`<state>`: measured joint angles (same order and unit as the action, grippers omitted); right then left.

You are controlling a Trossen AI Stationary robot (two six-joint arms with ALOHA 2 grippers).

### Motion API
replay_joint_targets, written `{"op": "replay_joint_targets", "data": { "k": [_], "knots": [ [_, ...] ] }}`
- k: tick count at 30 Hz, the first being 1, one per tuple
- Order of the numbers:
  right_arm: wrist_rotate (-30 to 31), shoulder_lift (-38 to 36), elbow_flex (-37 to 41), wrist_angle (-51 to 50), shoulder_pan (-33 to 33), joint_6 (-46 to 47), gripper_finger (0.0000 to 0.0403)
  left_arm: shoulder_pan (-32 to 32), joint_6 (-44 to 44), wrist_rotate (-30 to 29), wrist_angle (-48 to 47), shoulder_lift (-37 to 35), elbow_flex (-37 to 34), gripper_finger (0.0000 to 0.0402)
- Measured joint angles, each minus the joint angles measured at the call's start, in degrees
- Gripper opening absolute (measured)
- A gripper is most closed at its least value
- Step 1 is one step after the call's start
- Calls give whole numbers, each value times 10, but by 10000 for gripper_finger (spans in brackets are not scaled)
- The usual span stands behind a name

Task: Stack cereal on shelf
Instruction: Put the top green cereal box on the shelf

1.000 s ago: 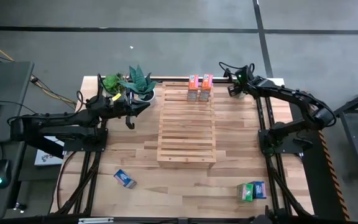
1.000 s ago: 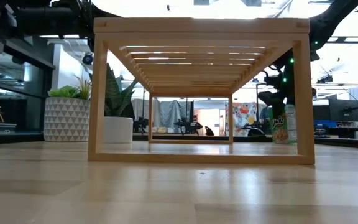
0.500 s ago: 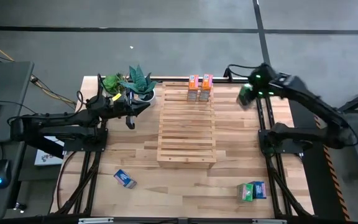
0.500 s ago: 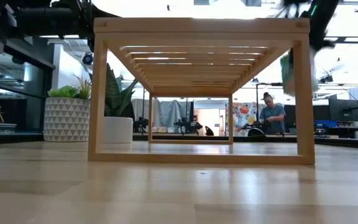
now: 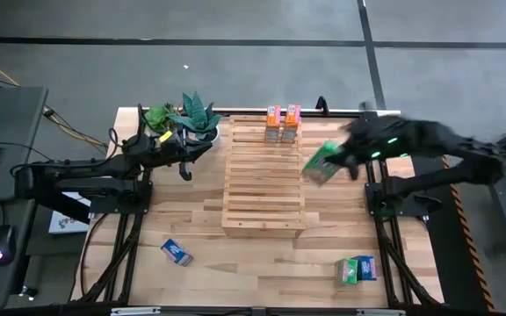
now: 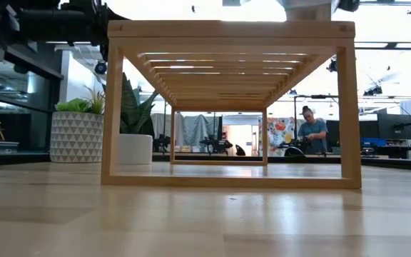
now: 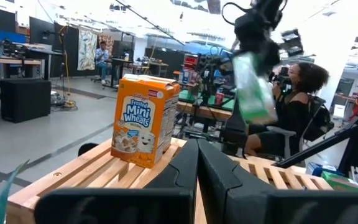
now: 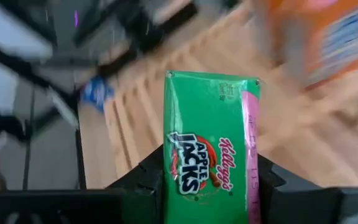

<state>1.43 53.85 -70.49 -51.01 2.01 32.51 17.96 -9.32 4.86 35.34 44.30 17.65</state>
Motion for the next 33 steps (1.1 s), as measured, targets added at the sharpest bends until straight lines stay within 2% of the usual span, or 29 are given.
{"op": "replay_joint_targets", "data": {
  "k": [4, 7, 10, 13, 16, 20, 23, 33],
  "knots": [
    [63, 101, -25, -19, -45, -12, 119, 0, 1, 0, 0, 4, 0, 0],
    [141, 163, -83, -36, -55, -29, 119, 0, 5, -3, 0, 8, 0, 0],
    [221, 220, -157, -94, -56, -29, 119, 0, 5, -5, 0, 8, 0, 0],
    [269, 264, -224, -160, -54, -7, 119, 0, 5, -5, 0, 8, 0, 0],
    [285, 307, -264, -194, -49, 10, 119, 0, 4, -5, -2, 8, 0, 0],
    [267, 343, -289, -195, -42, 8, 119, 0, 4, -5, -13, 8, 0, 0],
    [257, 366, -291, -212, -33, 7, 119, 0, 4, -5, -13, 8, 0, 0],
    [274, 388, -287, -212, -6, 19, 119, 0, 4, -5, -17, 8, 0, 0]
  ]
}}
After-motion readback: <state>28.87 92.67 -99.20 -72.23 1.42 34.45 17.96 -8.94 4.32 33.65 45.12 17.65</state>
